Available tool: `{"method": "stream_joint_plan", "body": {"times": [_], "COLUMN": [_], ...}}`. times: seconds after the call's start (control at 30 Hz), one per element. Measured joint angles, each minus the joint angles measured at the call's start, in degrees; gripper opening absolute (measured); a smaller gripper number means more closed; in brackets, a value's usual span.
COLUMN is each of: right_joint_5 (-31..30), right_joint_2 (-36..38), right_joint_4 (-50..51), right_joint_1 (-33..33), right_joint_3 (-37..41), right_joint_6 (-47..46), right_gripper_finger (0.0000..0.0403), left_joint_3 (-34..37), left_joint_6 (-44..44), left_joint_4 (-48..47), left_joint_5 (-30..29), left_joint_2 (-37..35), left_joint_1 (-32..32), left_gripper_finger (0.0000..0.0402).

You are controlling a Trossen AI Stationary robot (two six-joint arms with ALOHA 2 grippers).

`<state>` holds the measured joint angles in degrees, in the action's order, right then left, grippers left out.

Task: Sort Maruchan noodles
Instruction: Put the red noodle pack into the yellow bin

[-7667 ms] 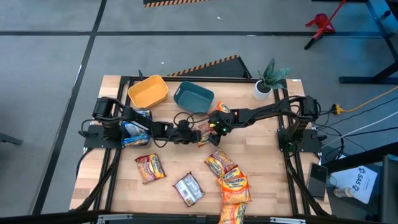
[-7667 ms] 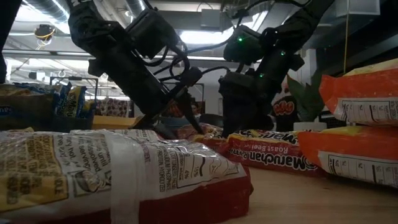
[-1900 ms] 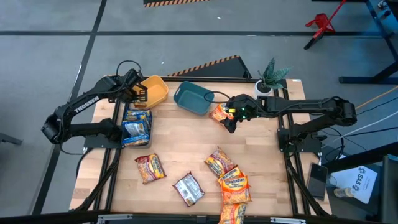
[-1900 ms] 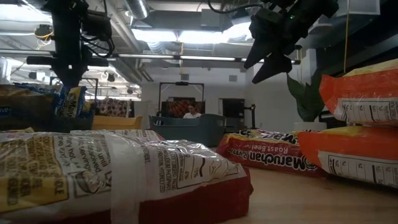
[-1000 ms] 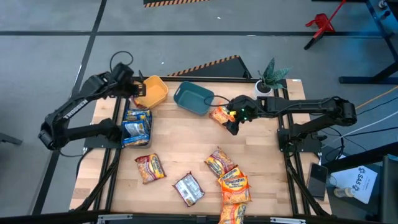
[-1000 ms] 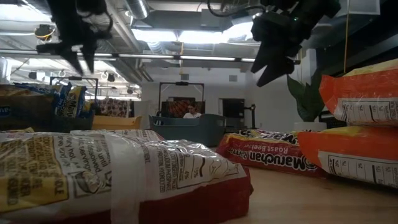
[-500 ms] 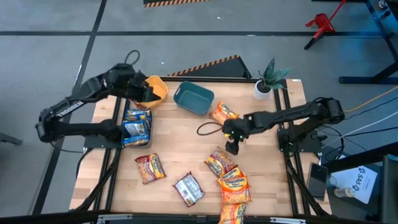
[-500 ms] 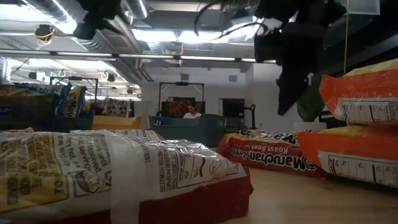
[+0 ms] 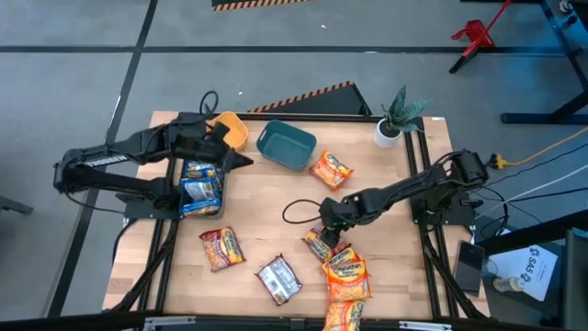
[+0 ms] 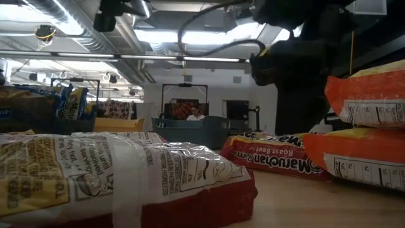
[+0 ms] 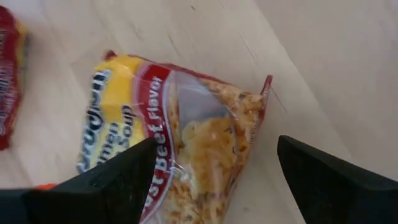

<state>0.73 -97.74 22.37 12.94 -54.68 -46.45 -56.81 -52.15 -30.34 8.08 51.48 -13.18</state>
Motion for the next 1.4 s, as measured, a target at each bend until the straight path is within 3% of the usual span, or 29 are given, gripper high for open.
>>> {"method": "stream_joint_plan", "body": {"times": [0.13,0.33,0.63,0.73,0.87,0.97,1.17,1.4], "right_joint_5": [0.46,0.02,0.42,5.46,16.54,17.35,11.17,1.77], "right_joint_2": [-0.54,-0.69,-1.28,-1.22,-0.04,1.91,4.64,3.88], "right_joint_4": [-0.16,-4.29,-20.08,-26.22,-23.05,-13.13,6.26,8.81], "right_joint_1": [-0.2,-1.13,-10.48,-14.05,-16.0,-13.53,-2.58,8.66], "right_joint_3": [-0.04,0.02,0.04,-0.42,-2.51,-2.93,-2.82,-2.82], "right_joint_6": [-2.07,-2.65,3.26,4.83,4.83,4.89,2.92,-5.66], "right_gripper_finger": [0.0313,0.0251,0.0167,0.0154,0.0147,0.014,0.0116,0.0063], "left_joint_3": [0.47,0.51,0.51,0.51,0.49,0.51,0.54,0.54], "left_joint_6": [-0.01,-0.01,0.12,-0.15,-1.25,-1.58,-1.44,-1.3], "left_joint_4": [0.01,1.34,1.83,2.16,4.2,4.42,8.76,13.76], "left_joint_5": [-0.13,-1.55,-1.72,-4.02,-4.22,-3.18,-2.6,-2.06], "left_joint_2": [0.0,0.0,0.0,0.0,1.43,4.5,12.57,19.19], "left_joint_1": [2.65,4.65,4.6,4.6,5.47,7.71,12.14,13.73], "left_gripper_finger": [0.0123,0.0123,0.0123,0.0123,0.0123,0.0123,0.0123,0.0123]}}
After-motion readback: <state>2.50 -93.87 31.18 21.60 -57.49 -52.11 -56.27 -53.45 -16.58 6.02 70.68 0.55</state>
